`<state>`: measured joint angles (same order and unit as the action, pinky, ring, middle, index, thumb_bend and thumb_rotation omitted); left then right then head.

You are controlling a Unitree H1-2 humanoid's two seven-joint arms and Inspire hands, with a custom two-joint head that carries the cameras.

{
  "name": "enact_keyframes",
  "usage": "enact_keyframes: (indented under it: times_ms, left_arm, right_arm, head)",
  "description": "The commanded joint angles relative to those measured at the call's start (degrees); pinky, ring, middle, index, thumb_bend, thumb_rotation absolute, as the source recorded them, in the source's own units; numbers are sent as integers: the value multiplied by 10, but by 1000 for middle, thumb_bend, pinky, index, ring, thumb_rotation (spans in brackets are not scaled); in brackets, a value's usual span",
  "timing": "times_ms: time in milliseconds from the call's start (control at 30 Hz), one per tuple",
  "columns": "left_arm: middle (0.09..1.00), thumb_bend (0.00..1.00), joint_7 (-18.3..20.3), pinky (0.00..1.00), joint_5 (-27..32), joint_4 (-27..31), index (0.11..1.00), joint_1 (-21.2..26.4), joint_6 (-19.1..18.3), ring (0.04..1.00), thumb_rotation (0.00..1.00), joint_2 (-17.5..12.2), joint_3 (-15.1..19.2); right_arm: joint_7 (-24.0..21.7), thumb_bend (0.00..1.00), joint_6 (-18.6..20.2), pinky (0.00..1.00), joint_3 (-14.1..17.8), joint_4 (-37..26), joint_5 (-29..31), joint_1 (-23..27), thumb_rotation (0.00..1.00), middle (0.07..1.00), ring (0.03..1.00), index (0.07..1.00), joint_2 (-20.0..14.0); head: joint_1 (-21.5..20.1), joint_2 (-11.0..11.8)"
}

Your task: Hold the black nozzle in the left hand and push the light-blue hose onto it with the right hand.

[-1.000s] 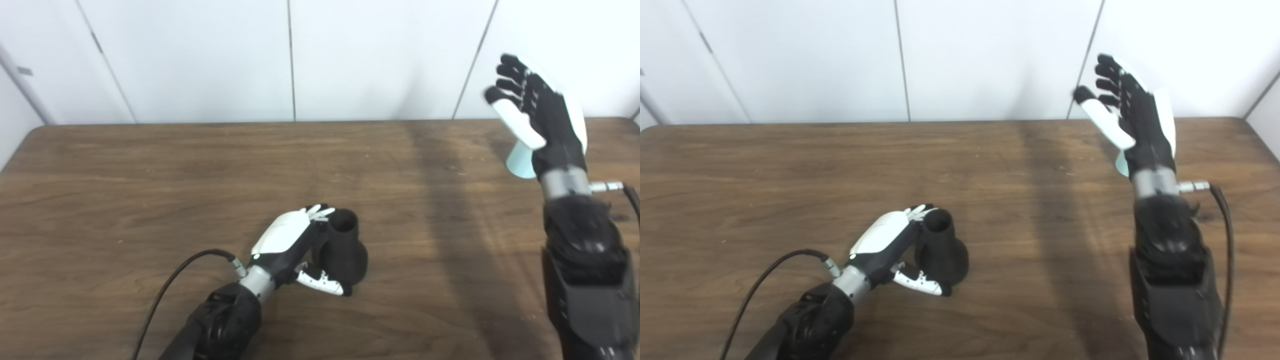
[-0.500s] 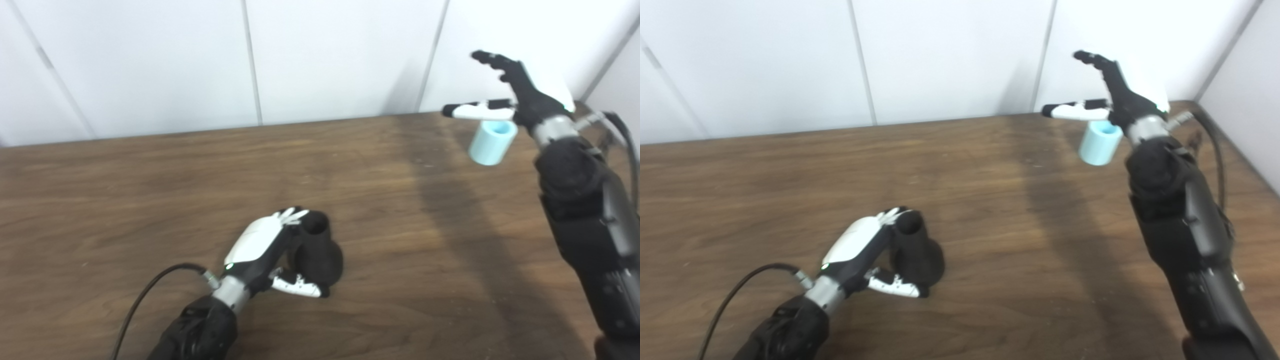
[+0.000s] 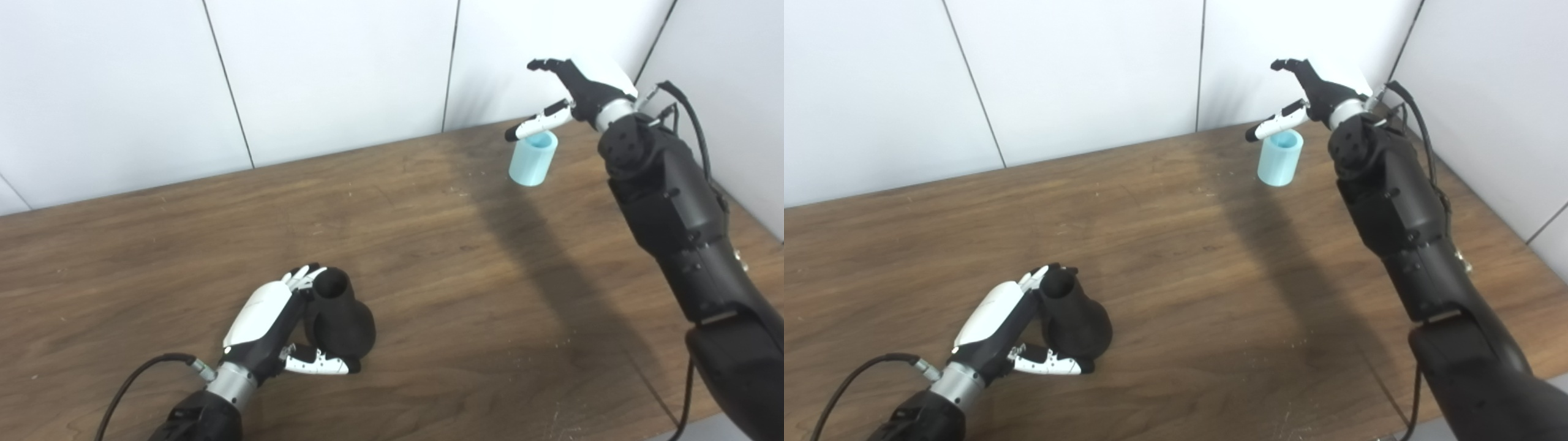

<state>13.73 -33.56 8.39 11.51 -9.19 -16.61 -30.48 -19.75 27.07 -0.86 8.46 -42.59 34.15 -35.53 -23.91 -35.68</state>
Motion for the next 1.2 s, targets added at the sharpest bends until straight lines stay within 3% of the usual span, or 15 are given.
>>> enact_keyframes:
  times_ms: [0, 367, 533, 1000, 1167]
  left_arm:
    - [907, 523, 49, 1000, -22, -62, 483, -51, -19, 1000, 48, -40, -21]
    - [908, 523, 49, 1000, -27, -67, 483, -48, -25, 1000, 49, -45, -22]
    - [908, 524, 48, 1000, -27, -70, 483, -46, -25, 1000, 50, -44, -21]
    - [908, 523, 50, 1000, -20, -68, 483, -48, -27, 1000, 48, -47, -17]
    - [907, 523, 50, 1000, -19, -68, 483, -48, -27, 1000, 48, -46, -17]
  right_arm:
    - [-11, 865, -2, 890, 3, -1, -24, 45, 283, 903, 914, 871, -25]
    - [-128, 983, -2, 765, -12, 67, -83, 117, 247, 917, 924, 888, -22]
    - [-171, 1000, -2, 770, -51, 105, -91, 144, 213, 920, 902, 883, -28]
    - [-127, 1000, -2, 747, -128, 195, -86, 168, 168, 915, 878, 870, -22]
    - [-132, 1000, -2, 763, -138, 202, -94, 168, 149, 915, 897, 870, -20]
  head:
    - [-1, 0]
    - [-1, -1]
    - [-1, -1]
    - [4, -4]
    - [4, -5]
